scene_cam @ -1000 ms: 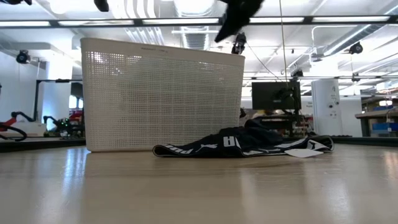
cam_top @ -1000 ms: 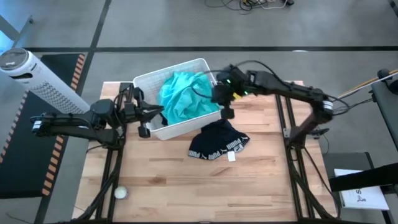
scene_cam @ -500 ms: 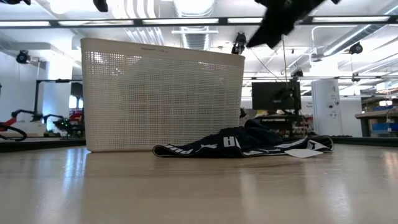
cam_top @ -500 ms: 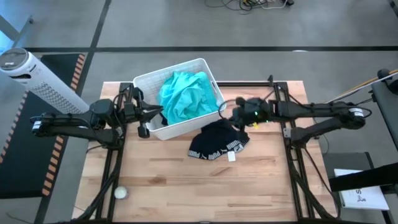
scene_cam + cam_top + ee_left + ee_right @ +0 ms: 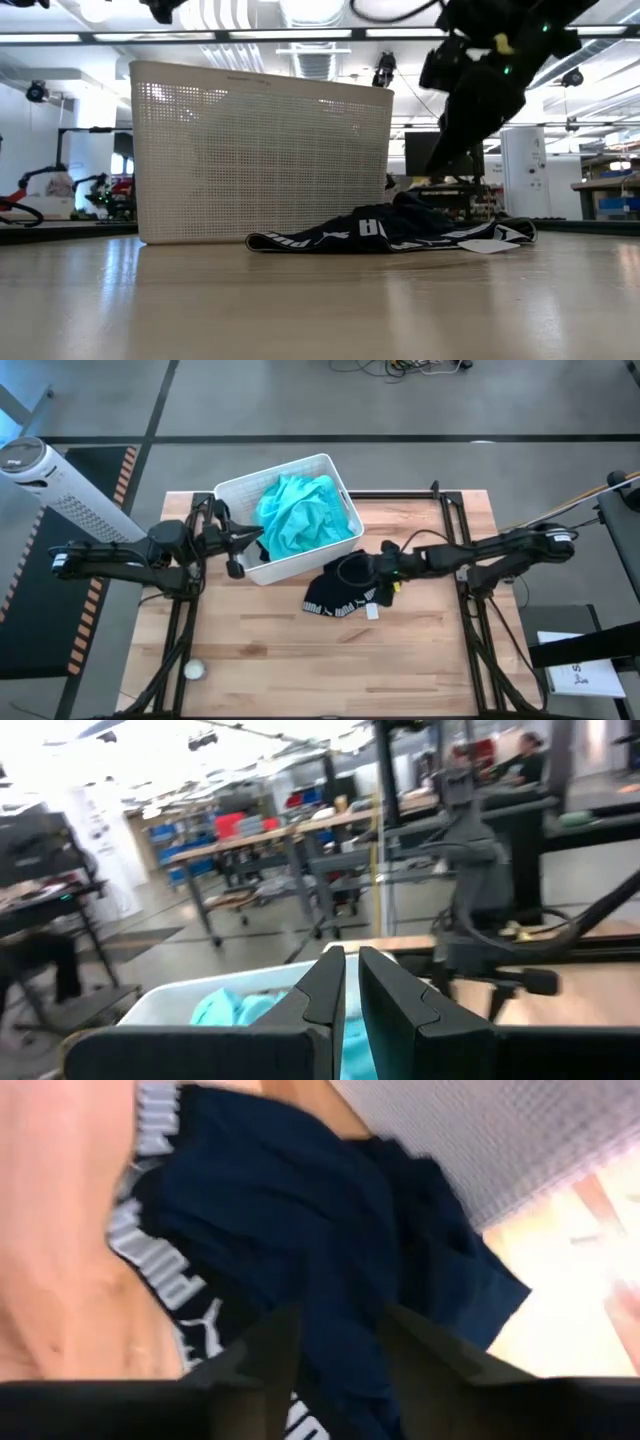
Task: Sort clothes
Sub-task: Put the dark blue boxer into the white laundry bin
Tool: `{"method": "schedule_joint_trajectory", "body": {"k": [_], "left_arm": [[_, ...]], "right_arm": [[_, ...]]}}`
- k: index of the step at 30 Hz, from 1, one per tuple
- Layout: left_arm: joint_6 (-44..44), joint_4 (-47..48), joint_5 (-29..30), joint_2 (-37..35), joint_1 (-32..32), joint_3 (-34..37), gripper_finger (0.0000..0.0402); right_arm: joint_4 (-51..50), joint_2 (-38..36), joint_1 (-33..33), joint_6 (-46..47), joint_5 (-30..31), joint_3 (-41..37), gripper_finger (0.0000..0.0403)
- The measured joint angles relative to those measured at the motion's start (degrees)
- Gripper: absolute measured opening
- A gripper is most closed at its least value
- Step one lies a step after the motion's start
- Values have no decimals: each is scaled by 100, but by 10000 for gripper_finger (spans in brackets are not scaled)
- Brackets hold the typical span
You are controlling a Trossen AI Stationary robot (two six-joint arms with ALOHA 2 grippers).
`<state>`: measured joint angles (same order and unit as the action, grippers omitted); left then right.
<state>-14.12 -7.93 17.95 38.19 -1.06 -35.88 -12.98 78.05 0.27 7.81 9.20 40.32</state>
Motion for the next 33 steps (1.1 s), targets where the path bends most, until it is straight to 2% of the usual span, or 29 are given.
{"method": "schedule_joint_trajectory", "body": {"k": [8,11,14,17,20,24,25,29,33], "left_arm": [[-39,-2,101,69,0,0,20],[-39,-3,101,73,0,0,20],[-39,-2,101,73,0,0,20],[-39,-4,101,71,0,0,20],[-45,-4,153,68,0,0,20],[-47,8,983,69,0,0,20],[-46,13,1248,66,0,0,20],[11,179,2302,73,0,0,20],[266,500,3002,81,-4,0,20]], "right_arm": [[562,968,-15,-270,67,23,244],[719,1333,-26,-354,151,28,258],[970,1648,-70,-246,152,58,256],[1073,1811,-77,-165,163,65,215],[1084,1767,-51,-283,154,57,140],[802,1418,-52,-525,-17,12,27],[774,1281,-52,-564,-140,6,15],[757,548,-26,-555,-672,15,14],[720,-302,87,-625,-814,48,4]]}}
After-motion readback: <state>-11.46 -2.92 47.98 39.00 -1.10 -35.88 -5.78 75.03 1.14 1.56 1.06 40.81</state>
